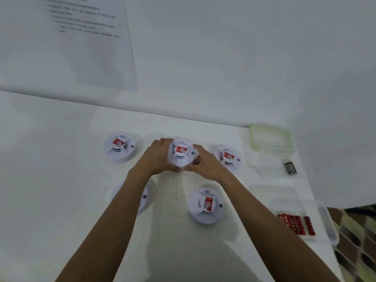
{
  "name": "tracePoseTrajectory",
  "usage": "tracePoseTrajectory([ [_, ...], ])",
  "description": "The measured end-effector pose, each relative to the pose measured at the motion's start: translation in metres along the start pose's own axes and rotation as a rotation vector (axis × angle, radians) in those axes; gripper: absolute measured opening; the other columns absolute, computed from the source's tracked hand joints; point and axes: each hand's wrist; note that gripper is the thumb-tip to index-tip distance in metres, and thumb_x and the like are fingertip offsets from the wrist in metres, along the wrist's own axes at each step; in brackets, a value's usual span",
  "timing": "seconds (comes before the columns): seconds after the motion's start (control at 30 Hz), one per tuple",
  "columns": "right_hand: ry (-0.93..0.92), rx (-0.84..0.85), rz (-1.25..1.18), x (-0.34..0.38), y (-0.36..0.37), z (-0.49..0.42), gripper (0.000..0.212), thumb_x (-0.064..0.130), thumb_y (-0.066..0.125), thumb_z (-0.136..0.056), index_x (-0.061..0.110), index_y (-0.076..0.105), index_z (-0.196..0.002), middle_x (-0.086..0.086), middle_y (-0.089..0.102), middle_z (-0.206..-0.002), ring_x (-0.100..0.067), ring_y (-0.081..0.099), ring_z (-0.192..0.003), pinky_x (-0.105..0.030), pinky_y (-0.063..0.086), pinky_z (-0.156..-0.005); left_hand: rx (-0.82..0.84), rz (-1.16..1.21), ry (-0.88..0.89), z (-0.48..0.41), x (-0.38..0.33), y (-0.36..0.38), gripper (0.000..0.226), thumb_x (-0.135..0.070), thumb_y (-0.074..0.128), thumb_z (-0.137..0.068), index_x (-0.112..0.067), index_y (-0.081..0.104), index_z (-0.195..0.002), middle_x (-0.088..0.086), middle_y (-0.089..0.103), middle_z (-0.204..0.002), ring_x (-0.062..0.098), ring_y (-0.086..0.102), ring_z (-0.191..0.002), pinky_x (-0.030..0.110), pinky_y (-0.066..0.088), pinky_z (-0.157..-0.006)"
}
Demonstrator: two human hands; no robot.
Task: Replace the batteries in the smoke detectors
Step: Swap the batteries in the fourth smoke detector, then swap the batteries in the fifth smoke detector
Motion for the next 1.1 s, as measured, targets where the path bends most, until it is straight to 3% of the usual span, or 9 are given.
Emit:
tracePoseTrajectory([
  [0.1,0.036,-0.003,0.022,-0.003,0.005,-0.004,0.073,0.028,0.073,-0.085,0.017,0.034,-0.145,-0.006,0.059,-0.131,-0.022,0.059,-0.11,-0.038,0.048,-0.1,0.024,0.01,-0.019,-0.005,0.007,0.005,0.087,-0.063,0.071,-0.052,-0.018,0.048,-0.123,0.002,0.058,-0.117,0.021,0.053,-0.103,0.037,0.044,-0.094],
  [0.2,0.044,-0.019,0.015,-0.003,0.005,-0.005,0.067,0.027,0.073,-0.085,0.018,0.039,-0.142,-0.004,0.063,-0.121,-0.016,0.059,-0.099,-0.028,0.047,-0.087,0.014,0.038,-0.036,-0.006,0.015,0.01,0.092,-0.069,0.063,-0.047,-0.022,0.045,-0.124,-0.002,0.057,-0.116,0.018,0.053,-0.103,0.039,0.046,-0.092],
  [0.4,0.06,-0.046,0.022,0.001,0.008,-0.001,0.066,0.018,0.07,-0.087,0.017,0.035,-0.143,0.016,0.054,-0.077,-0.002,0.053,-0.069,-0.018,0.041,-0.066,0.03,0.094,-0.042,0.0,0.014,0.006,0.089,-0.037,0.082,-0.062,-0.01,0.037,-0.134,0.007,0.049,-0.13,0.026,0.048,-0.119,0.033,0.036,-0.1],
  [0.53,0.083,-0.088,0.088,0.006,0.009,0.001,0.07,0.017,0.058,-0.092,0.016,0.021,-0.152,-0.008,0.064,-0.1,-0.009,0.055,-0.072,-0.019,0.04,-0.064,0.088,0.206,-0.058,0.007,0.019,0.001,0.103,-0.039,0.082,-0.067,-0.013,0.021,-0.146,0.004,0.035,-0.148,0.024,0.035,-0.134,0.032,0.031,-0.105],
  [0.63,0.04,-0.292,0.212,0.02,0.013,0.003,0.05,0.022,0.053,-0.095,0.017,0.039,-0.142,-0.012,0.062,-0.114,-0.022,0.059,-0.095,-0.026,0.041,-0.075,0.033,0.211,0.006,0.022,0.021,-0.011,0.078,-0.036,0.076,-0.077,-0.018,0.035,-0.141,0.002,0.044,-0.142,0.021,0.045,-0.126,0.033,0.038,-0.098],
  [0.73,-0.118,-0.391,0.163,0.047,0.019,0.0,0.034,0.02,0.052,-0.095,0.014,0.055,-0.128,-0.01,0.06,-0.114,-0.017,0.058,-0.09,-0.023,0.039,-0.074,-0.133,0.165,0.027,0.037,0.037,-0.023,0.073,-0.043,0.074,-0.077,-0.025,0.04,-0.14,-0.001,0.05,-0.137,0.013,0.053,-0.112,0.035,0.047,-0.094],
  [0.9,-0.199,-0.203,0.068,0.084,0.041,-0.019,0.031,0.016,0.049,-0.097,0.013,0.06,-0.126,-0.007,0.062,-0.12,-0.018,0.062,-0.096,-0.028,0.051,-0.084,-0.328,0.031,-0.101,0.054,0.078,-0.044,0.079,-0.04,0.079,-0.071,-0.018,0.043,-0.138,0.008,0.04,-0.144,0.029,0.033,-0.13,0.042,0.03,-0.105],
  [1.03,-0.136,-0.005,0.032,0.108,0.063,-0.04,0.039,0.01,0.042,-0.098,0.009,0.053,-0.136,-0.009,0.055,-0.138,-0.023,0.053,-0.124,-0.026,0.041,-0.098,-0.226,0.06,-0.315,0.056,0.116,-0.042,0.101,-0.049,0.082,-0.062,-0.022,0.03,-0.145,0.009,0.024,-0.153,0.031,0.018,-0.14,0.05,0.024,-0.11],
  [1.1,-0.059,0.065,0.005,0.117,0.073,-0.051,0.041,0.007,0.04,-0.097,0.001,0.051,-0.135,-0.017,0.057,-0.133,-0.032,0.056,-0.119,-0.039,0.047,-0.101,-0.165,0.089,-0.372,0.055,0.127,-0.039,0.11,-0.054,0.082,-0.059,-0.022,0.023,-0.147,0.009,0.021,-0.154,0.03,0.016,-0.141,0.049,0.022,-0.111],
])
Point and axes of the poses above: each hand's wrist, its own z-axis away from the middle knuckle, its own y-axis out of the palm, x = y × z
